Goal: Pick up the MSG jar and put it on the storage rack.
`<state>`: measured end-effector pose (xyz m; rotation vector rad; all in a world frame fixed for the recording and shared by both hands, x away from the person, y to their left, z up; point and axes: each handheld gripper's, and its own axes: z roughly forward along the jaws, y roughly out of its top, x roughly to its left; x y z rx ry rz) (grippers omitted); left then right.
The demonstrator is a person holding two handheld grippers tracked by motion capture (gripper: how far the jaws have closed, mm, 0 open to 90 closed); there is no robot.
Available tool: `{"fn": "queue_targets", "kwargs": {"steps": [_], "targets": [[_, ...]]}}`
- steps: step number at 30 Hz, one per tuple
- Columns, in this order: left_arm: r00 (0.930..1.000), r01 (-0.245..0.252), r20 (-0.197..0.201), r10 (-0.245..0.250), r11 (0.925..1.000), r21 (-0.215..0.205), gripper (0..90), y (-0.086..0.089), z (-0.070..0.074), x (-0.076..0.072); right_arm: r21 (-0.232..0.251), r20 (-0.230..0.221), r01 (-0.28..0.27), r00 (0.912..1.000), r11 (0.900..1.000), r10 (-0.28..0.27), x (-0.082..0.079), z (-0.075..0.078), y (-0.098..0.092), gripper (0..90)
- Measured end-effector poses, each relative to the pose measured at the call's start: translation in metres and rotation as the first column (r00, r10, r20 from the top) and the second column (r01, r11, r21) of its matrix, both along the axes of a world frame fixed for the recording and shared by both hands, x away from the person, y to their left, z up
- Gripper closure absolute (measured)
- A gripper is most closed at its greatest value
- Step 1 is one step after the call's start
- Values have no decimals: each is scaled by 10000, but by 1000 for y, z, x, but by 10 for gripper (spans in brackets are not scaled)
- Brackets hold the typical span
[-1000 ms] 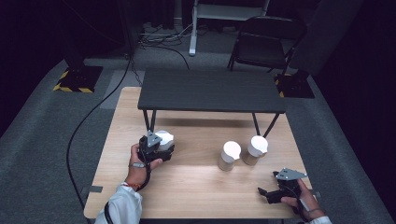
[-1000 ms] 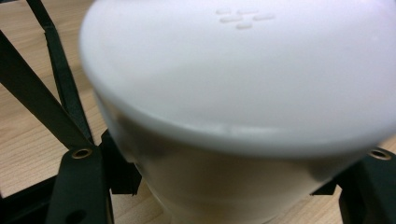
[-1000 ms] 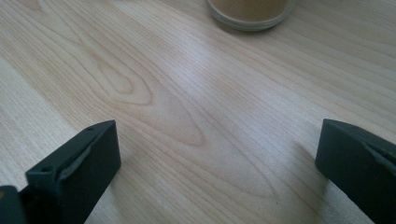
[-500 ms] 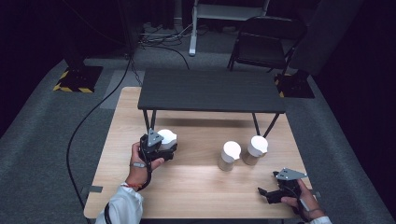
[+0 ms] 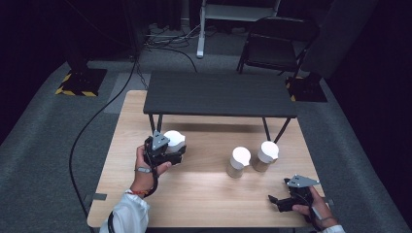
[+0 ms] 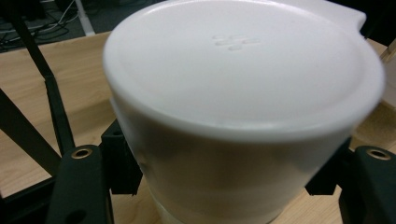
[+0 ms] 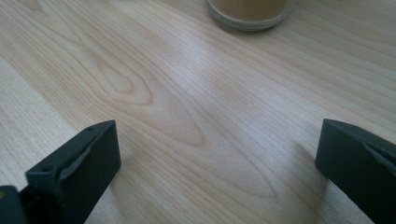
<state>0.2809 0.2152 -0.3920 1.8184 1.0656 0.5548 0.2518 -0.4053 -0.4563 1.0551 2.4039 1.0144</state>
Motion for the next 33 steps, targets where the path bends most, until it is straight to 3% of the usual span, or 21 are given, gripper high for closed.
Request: {"fn": "queue_targets", "kwargs": {"steps": [18, 24, 33], "targets": [[9981, 99, 613, -90, 9998, -149, 301, -7, 44, -7, -1, -2, 1, 10000, 10000, -1, 0, 0, 0, 0], [9969, 177, 768, -175, 9998, -20, 301, -13, 58, -6, -1, -1, 1, 10000, 10000, -1, 0, 0, 0, 0], [9949, 195, 993, -175, 9996, -191, 301, -13, 76, -4, -1, -1, 0, 10000, 10000, 0, 0, 0, 0, 0]]}}
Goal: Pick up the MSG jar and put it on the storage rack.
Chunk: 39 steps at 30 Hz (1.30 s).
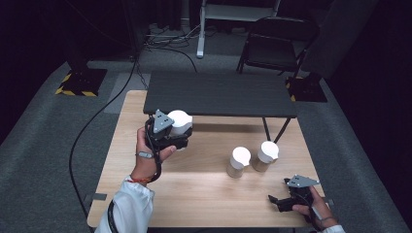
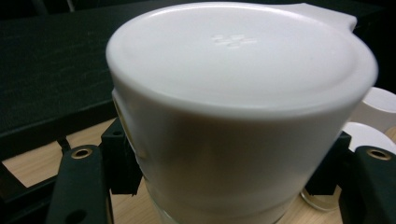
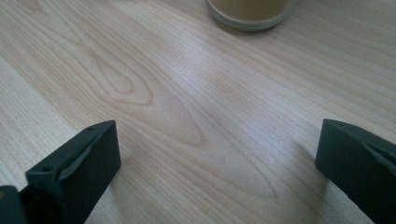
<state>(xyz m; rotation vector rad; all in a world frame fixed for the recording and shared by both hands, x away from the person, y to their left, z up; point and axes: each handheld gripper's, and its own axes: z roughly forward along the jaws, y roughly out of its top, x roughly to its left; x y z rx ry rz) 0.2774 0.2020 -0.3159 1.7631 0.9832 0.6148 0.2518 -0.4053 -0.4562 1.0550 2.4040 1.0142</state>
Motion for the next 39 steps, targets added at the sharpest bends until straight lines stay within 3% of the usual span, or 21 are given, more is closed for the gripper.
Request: {"fn": "queue_targets", "kwargs": {"steps": [25, 39], "targets": [[9981, 154, 594, -133, 9993, -351, 301, -8, 50, 14, 0, 0, 0, 10000, 10000, 0, 0, 0, 0, 0], [9979, -61, 633, 100, 9981, -613, 301, -12, 62, 34, 1, -1, 0, 10000, 10000, 0, 0, 0, 0, 0]]}}
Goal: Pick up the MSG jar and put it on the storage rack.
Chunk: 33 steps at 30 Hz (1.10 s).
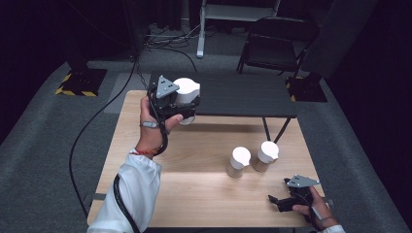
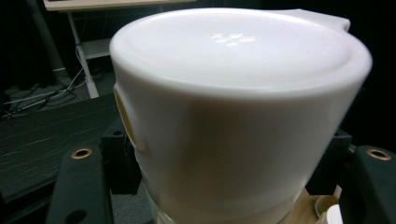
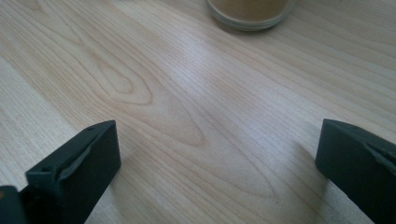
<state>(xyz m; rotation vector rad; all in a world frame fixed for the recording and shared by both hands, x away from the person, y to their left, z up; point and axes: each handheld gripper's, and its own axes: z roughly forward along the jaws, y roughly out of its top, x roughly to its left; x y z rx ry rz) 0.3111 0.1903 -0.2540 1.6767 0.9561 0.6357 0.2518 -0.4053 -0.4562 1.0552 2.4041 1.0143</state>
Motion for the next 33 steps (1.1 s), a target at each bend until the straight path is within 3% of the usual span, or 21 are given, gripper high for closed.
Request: {"fn": "queue_targets", "kwargs": {"steps": [6, 33], "targets": [[9999, -163, 1, 163, 9998, -139, 301, -2, 0, 13, -2, 1, -1, 10000, 10000, 1, 0, 0, 0, 0], [9955, -950, -49, 950, 9955, -1, 300, -17, 8, 56, 2, 2, -38, 10000, 10000, 38, 1, 0, 0, 0]]}}
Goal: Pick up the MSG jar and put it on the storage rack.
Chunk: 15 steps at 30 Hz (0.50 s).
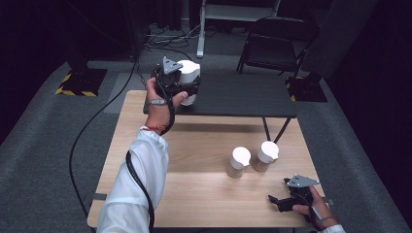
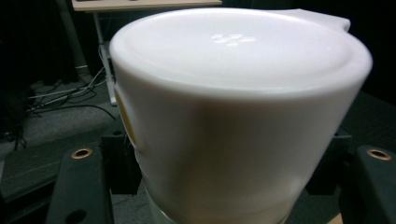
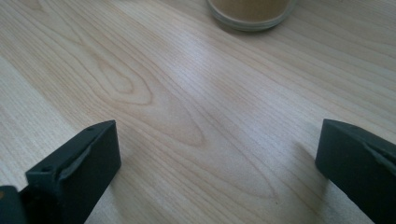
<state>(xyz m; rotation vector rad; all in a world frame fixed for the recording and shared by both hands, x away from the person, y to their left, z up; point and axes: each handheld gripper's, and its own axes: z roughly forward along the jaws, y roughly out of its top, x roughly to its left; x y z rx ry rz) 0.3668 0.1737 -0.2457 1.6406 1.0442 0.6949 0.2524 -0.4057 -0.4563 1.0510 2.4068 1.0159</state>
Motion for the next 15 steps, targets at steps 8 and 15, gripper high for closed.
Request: {"fn": "queue_targets", "kwargs": {"steps": [8, 15], "targets": [[9993, -355, -113, 356, 9993, 101, 300, 0, 1, 12, 11, -3, 9, 10000, 10000, -9, 0, 0, 0, 0], [9991, -354, -227, 359, 9992, 211, 301, 0, -5, 20, 10, -2, 8, 10000, 10000, -8, 0, 0, 0, 0]]}}
